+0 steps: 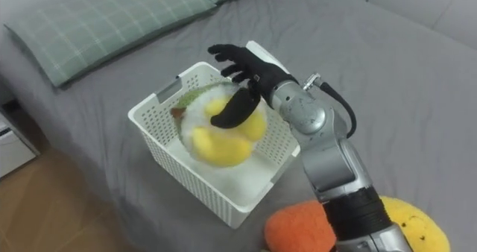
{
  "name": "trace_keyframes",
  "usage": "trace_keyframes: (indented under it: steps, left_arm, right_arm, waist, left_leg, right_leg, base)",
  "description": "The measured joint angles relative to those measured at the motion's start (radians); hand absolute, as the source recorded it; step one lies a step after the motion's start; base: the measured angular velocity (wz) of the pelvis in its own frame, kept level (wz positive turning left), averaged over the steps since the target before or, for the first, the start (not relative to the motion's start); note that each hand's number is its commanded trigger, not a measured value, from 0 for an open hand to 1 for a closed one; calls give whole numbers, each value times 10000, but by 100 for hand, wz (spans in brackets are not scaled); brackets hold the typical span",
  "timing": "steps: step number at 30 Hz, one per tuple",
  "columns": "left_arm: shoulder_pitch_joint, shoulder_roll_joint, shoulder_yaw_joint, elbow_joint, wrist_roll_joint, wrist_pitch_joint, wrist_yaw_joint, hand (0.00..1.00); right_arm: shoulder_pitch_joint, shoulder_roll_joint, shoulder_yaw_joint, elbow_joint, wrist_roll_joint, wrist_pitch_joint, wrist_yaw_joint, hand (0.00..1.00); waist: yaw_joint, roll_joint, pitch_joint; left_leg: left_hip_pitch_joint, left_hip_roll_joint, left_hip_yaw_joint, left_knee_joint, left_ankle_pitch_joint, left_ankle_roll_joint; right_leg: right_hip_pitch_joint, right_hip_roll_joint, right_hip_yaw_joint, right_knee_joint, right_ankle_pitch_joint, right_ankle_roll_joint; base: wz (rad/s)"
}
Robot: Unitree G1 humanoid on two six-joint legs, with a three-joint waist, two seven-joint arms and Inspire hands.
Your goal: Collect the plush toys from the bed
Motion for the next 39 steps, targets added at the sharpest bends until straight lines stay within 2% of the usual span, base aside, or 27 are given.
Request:
trace_keyframes:
  steps: [7, 13, 18, 25, 29, 31, 37, 39]
  left_arm:
    - [-370, -7, 3, -104, 107, -26, -188, 0]
    - [-440, 10, 17, -133, 118, -28, -167, 0]
    - [-431, 13, 75, -69, 103, -26, -129, 0]
    - [-430, 17, 75, -58, 97, -9, -103, 0]
    - [-356, 13, 76, -58, 80, 2, -61, 0]
    - [-358, 17, 79, -64, 79, -5, -40, 0]
    - [-332, -47, 124, 83, 62, -47, 235, 0]
    - [-223, -62, 120, 123, 66, -72, 369, 0]
  right_arm:
    - [0, -113, 44, 168, -155, -8, -20, 0]
    - [2, -454, 21, 244, -73, -14, -92, 0]
    - [2, -464, 7, 246, -55, -14, -117, 0]
    - [2, -528, -86, 250, 253, -13, -544, 0]
    - [6, -592, -86, 292, 298, -13, -796, 0]
    - [32, -618, -110, 295, 263, -14, -905, 0]
    - [505, -633, -1266, 641, 442, -168, -1359, 0]
    - [573, -638, -1677, 977, 523, -174, -1573, 0]
  waist:
    - [0, -37, 14]
    - [-115, -48, 29]
    - [-262, -137, 18]
    - [-456, -170, 6]
    - [-523, -174, 1]
    - [-615, -170, -2]
    - [-1029, -136, -20]
    - [-1197, -47, -73]
  left_leg:
    - [107, 16, 87, -48, -6, 18]
    - [182, 63, 279, -85, -28, 38]
    - [230, 148, 650, -117, -49, 73]
    - [398, 223, 989, -294, -99, 104]
    - [637, 324, 1433, -460, -121, 126]
    - [683, 375, 1543, -476, -162, 121]
    - [861, 424, 1893, -543, -214, 145]
    - [921, 476, 2089, -594, -236, 148]
  right_leg:
    - [-12, -2, 162, 0, 3, 10]
    - [-34, 19, 383, 4, 4, 8]
    - [-153, 44, 759, 16, 31, 14]
    - [-169, 49, 957, -14, 59, 34]
    - [-206, 84, 1365, -13, 64, 33]
    - [-212, 106, 1416, -21, 107, 35]
    - [-217, 101, 1436, -36, 117, 47]
    - [-264, 124, 1607, -18, 136, 39]
  base:
    - [-4]
    - [-10]
    - [-20]
    - [-16]
    - [-29]
    - [-23]
    - [-15]
    - [-30]
